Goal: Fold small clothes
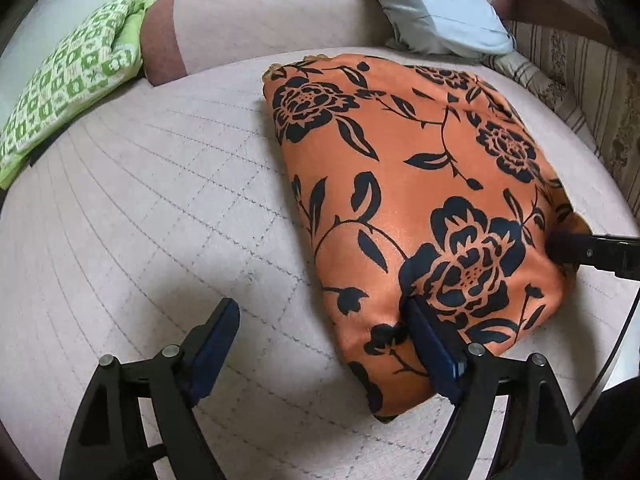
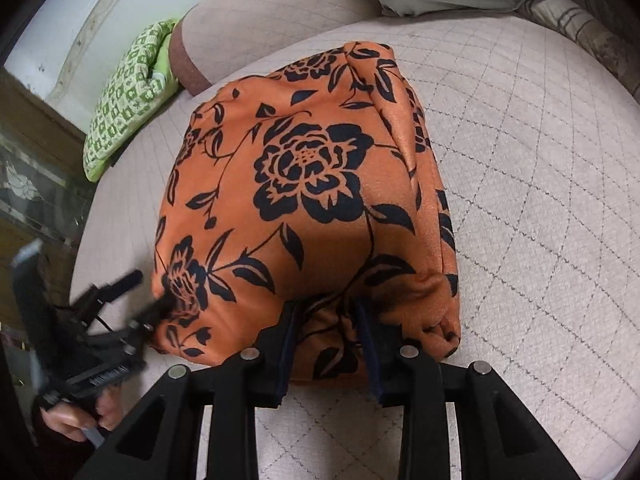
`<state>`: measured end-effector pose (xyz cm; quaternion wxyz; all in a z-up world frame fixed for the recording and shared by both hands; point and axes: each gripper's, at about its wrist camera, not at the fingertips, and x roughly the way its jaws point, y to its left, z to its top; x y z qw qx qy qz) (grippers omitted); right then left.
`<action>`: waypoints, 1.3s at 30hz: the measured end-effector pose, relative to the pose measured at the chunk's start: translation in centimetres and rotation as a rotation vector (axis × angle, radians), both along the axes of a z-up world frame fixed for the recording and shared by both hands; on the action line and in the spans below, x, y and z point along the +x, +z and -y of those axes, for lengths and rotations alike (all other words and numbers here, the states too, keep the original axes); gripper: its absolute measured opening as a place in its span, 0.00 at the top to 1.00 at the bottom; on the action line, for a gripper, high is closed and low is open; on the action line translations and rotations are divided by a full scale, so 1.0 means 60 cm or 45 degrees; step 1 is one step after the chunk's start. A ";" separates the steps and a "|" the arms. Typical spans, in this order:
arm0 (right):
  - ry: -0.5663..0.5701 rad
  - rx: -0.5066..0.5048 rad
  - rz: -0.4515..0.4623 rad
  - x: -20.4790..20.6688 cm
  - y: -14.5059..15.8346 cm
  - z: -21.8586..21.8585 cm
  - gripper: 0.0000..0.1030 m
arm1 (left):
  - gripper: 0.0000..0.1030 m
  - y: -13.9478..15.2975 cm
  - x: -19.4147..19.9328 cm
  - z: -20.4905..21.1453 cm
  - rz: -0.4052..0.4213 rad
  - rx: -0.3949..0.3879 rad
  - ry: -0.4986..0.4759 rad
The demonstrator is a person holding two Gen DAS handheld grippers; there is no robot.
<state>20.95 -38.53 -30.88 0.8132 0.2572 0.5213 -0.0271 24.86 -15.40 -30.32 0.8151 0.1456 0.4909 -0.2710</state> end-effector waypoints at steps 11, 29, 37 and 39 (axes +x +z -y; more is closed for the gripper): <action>-0.033 0.120 0.163 0.019 0.038 0.016 0.67 | 0.17 0.014 0.003 0.008 -0.065 -0.015 -0.061; 0.220 0.416 0.181 0.327 -0.011 -0.039 0.72 | 0.16 -0.012 0.029 -0.014 -0.203 -0.105 -0.053; -0.207 0.386 0.273 0.381 -0.042 0.090 0.85 | 0.14 -0.019 0.043 -0.023 -0.220 -0.113 -0.063; -0.210 0.433 0.325 0.360 -0.029 0.095 0.84 | 0.14 -0.020 0.047 -0.025 -0.224 -0.118 -0.060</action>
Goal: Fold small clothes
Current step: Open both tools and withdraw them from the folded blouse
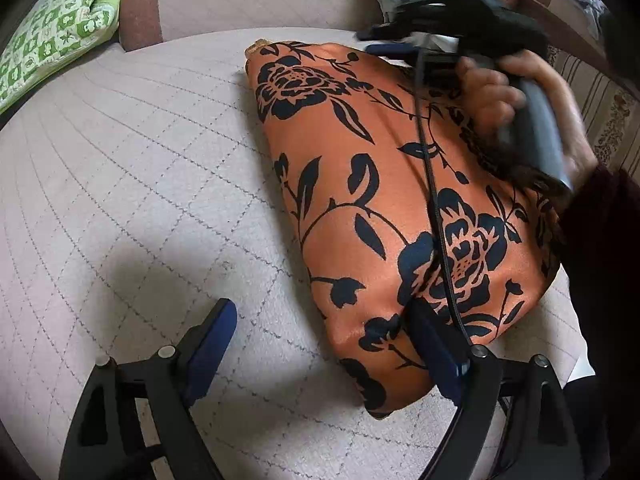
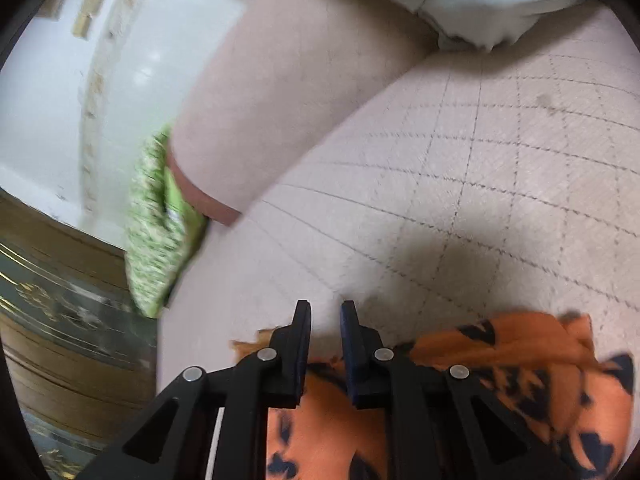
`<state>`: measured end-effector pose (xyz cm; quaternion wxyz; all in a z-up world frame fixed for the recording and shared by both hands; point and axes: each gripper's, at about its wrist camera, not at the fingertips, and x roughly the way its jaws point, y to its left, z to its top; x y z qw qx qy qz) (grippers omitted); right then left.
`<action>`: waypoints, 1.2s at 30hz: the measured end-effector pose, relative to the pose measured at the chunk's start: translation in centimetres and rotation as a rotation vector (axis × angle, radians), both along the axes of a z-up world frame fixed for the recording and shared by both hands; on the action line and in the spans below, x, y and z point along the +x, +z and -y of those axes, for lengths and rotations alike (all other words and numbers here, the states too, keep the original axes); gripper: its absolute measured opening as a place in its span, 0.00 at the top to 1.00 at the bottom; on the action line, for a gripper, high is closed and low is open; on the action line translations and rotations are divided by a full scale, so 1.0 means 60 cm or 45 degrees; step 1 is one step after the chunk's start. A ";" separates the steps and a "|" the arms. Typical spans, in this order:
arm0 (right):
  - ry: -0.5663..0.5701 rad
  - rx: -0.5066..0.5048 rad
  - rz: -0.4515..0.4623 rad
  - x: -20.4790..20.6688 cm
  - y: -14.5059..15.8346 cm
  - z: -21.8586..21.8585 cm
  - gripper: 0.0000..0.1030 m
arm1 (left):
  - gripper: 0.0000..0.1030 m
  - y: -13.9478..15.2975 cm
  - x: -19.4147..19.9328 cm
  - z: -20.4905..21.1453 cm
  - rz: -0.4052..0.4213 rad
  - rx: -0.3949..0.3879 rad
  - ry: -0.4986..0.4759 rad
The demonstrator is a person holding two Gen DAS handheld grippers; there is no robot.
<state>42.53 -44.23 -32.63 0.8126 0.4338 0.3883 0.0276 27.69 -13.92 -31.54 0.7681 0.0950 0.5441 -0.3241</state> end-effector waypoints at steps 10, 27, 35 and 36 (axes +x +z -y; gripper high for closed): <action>0.003 -0.063 -0.099 -0.183 -0.002 0.027 0.82 | 0.14 0.003 -0.018 0.018 0.071 0.047 0.034; -0.163 -0.363 0.081 -0.415 0.134 0.021 0.27 | 0.14 0.114 -0.048 0.019 0.418 -0.039 0.123; -0.028 -0.285 -0.010 -0.390 0.092 0.027 0.27 | 0.14 0.108 -0.018 0.025 0.382 -0.044 0.219; -0.016 -0.263 -0.017 -0.388 0.085 0.030 0.27 | 0.14 0.107 -0.015 0.026 0.374 -0.048 0.225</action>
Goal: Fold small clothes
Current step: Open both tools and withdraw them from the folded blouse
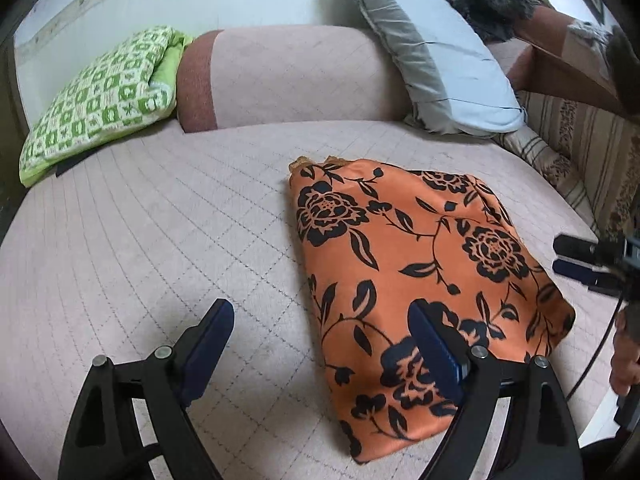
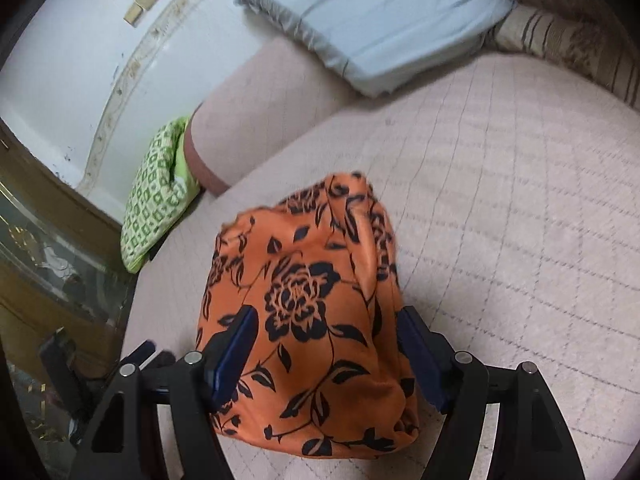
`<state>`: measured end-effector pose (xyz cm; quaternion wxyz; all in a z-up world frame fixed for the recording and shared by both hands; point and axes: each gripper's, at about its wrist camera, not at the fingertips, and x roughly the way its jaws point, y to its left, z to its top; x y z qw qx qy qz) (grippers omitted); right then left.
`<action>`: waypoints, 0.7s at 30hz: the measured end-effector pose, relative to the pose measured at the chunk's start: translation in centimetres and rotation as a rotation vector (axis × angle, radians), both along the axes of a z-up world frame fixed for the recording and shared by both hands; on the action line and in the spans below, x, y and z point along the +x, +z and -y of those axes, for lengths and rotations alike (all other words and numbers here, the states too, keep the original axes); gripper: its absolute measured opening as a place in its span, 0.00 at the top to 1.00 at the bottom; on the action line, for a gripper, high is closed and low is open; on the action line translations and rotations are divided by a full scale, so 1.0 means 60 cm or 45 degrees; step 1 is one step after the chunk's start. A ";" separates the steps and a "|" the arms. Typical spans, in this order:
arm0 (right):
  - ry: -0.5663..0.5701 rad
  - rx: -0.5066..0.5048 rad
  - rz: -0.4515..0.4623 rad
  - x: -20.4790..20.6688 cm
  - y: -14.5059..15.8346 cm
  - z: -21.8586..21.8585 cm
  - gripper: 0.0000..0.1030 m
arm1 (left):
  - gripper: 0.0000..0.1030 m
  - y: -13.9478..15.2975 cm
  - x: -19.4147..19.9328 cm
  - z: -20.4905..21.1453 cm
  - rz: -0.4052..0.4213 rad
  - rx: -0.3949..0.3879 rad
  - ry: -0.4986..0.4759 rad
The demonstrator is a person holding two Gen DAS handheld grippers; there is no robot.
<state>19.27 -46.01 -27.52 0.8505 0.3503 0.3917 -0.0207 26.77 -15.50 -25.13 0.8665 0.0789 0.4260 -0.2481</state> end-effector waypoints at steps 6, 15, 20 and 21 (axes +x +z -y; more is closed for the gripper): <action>-0.018 0.090 -0.035 0.003 -0.027 0.028 0.27 | 0.14 -0.013 0.017 0.016 -0.064 -0.038 -0.010; -0.021 0.164 -0.050 0.011 -0.045 0.060 0.27 | 0.14 -0.045 0.054 0.025 -0.239 -0.098 -0.022; 0.020 0.166 -0.081 0.021 -0.056 0.061 0.27 | 0.14 -0.056 0.088 0.008 -0.339 -0.194 0.024; 0.028 0.163 -0.085 0.022 -0.058 0.061 0.27 | 0.14 -0.058 0.092 0.006 -0.350 -0.201 0.031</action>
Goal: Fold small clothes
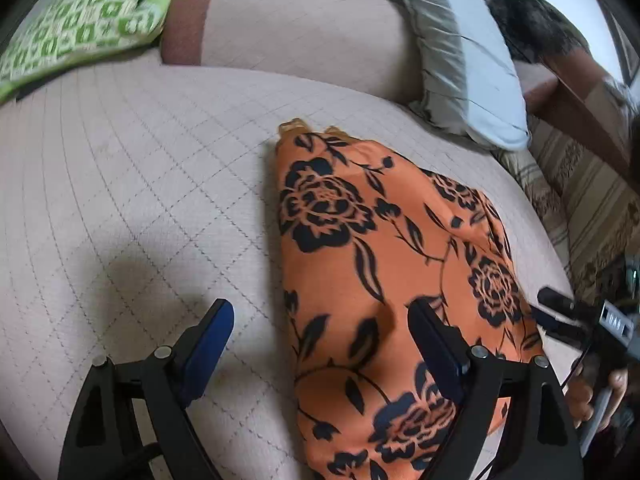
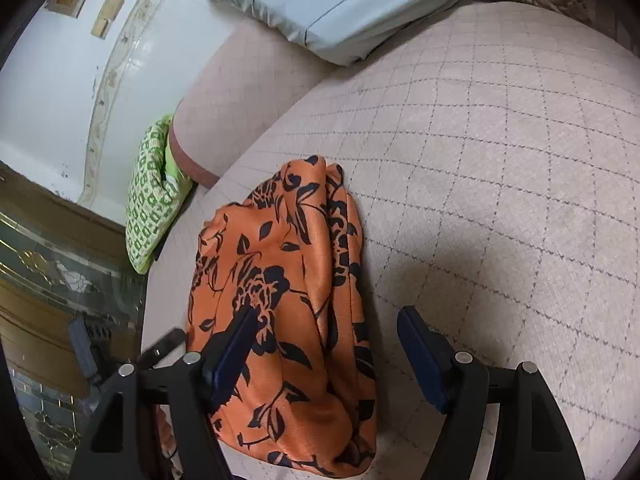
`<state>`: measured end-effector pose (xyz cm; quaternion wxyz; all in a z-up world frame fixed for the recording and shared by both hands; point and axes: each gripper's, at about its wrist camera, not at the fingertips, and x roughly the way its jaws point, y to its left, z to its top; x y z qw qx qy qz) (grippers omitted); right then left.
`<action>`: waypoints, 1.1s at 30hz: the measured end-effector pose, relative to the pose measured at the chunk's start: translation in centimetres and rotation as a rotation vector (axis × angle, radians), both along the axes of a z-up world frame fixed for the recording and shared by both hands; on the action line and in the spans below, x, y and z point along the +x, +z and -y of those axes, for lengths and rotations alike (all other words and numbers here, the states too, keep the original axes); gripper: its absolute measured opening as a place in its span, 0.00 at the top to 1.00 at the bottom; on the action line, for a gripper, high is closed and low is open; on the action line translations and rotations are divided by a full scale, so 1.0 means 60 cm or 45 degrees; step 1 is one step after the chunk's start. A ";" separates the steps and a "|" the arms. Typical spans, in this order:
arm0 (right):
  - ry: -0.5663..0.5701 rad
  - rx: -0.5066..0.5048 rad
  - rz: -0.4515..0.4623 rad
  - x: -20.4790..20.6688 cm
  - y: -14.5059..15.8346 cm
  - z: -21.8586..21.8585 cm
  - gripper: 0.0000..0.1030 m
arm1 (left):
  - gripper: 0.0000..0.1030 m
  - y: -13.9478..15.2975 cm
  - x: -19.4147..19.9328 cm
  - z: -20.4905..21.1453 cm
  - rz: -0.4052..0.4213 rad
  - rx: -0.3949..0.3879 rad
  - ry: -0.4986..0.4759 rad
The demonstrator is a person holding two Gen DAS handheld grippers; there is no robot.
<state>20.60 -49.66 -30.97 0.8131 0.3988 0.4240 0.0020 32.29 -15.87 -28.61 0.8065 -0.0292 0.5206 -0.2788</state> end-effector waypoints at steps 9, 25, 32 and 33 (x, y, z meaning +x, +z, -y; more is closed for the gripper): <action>0.053 0.132 -0.065 0.036 -0.047 0.007 0.27 | 0.13 -0.048 0.016 0.029 -0.218 -0.071 -0.110; 0.168 0.261 0.000 0.097 -0.075 -0.067 0.29 | 0.12 -0.060 0.023 0.066 -0.217 -0.136 -0.203; 0.161 0.131 0.002 0.096 -0.056 -0.101 0.54 | 0.39 -0.051 0.015 0.058 -0.152 -0.137 -0.154; 0.162 0.110 0.009 0.094 -0.051 -0.105 0.55 | 0.44 -0.048 0.014 0.056 -0.141 -0.137 -0.154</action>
